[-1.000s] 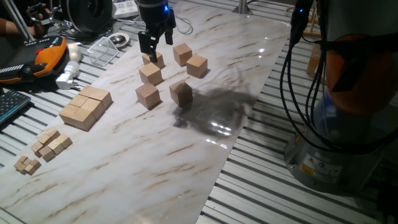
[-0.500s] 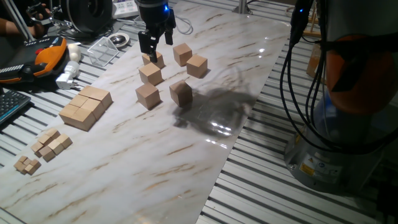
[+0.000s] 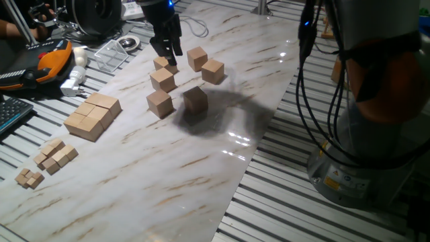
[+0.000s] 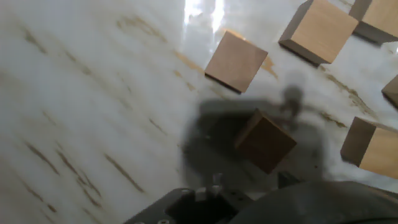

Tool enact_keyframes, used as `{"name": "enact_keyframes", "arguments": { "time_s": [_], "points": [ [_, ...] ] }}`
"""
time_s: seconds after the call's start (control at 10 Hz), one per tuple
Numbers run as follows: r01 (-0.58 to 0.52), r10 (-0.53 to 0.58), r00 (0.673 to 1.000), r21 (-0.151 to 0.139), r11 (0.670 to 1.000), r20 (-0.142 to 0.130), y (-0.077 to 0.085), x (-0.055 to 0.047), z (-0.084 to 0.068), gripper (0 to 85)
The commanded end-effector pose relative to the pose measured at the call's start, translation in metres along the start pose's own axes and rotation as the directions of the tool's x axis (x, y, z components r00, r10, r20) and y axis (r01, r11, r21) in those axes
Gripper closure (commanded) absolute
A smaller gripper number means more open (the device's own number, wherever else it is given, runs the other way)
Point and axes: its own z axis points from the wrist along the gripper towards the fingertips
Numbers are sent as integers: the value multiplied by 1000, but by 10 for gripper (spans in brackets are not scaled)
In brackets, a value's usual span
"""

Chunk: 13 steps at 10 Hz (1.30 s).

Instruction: Stack the blocks into a pyramid shape

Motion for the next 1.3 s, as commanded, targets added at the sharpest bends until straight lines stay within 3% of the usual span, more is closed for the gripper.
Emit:
{"name": "enact_keyframes", "arguments": {
  "time_s": [0.0, 0.8, 1.1, 1.2],
  "points": [
    [86, -84, 993, 21, 996, -81, 0, 0, 0, 850],
    [72, -70, 994, 23, 997, -79, 0, 0, 0, 850],
    [81, -79, 995, 21, 997, -66, 0, 1, 1, 850],
    [78, -77, 994, 22, 997, -74, 0, 0, 0, 850]
  ]
}}
